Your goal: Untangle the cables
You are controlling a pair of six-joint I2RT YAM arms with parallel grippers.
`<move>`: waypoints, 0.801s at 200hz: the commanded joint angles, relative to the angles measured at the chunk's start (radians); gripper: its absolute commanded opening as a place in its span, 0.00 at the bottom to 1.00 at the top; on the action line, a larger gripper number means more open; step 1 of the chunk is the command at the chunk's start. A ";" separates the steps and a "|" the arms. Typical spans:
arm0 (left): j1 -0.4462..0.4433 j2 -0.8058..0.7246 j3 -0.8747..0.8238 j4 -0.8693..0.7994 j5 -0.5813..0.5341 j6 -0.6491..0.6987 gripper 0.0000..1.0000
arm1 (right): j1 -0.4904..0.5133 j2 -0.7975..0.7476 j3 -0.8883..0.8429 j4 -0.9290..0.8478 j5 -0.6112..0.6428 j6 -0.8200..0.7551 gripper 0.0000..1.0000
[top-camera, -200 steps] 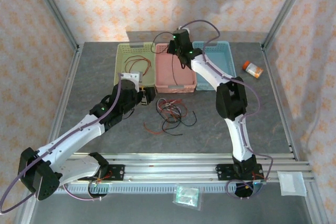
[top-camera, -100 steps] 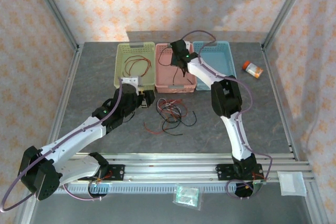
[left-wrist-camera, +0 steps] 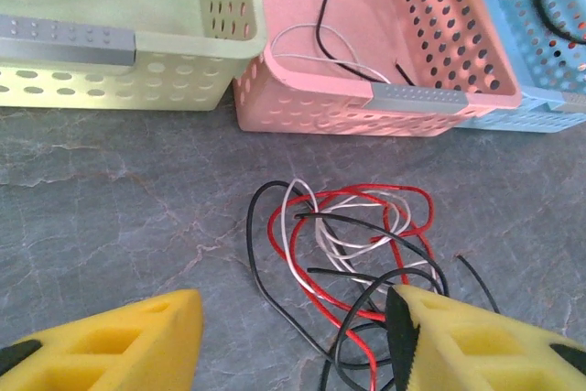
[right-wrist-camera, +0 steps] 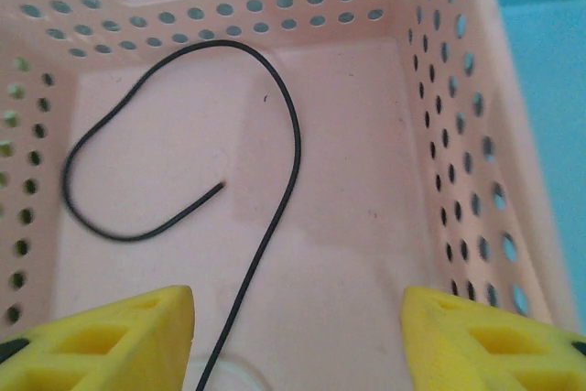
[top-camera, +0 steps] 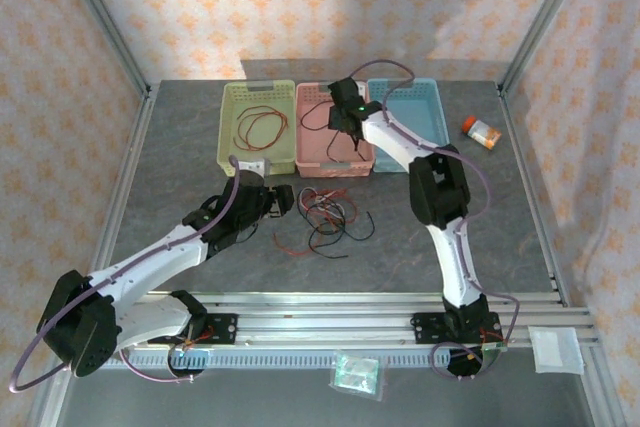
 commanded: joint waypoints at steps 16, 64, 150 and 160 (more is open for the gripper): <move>-0.015 0.014 -0.020 0.030 0.022 -0.010 0.56 | 0.003 -0.242 -0.151 0.066 -0.048 0.039 0.60; -0.068 0.029 -0.063 0.044 0.096 -0.067 0.53 | 0.034 -0.491 -0.439 0.065 -0.003 0.130 0.67; -0.128 0.022 -0.129 0.025 0.066 -0.180 0.46 | 0.223 -0.849 -0.862 0.051 -0.152 0.244 0.45; -0.128 0.022 -0.132 0.021 0.066 -0.187 0.45 | 0.251 -0.855 -0.879 0.030 -0.168 0.268 0.43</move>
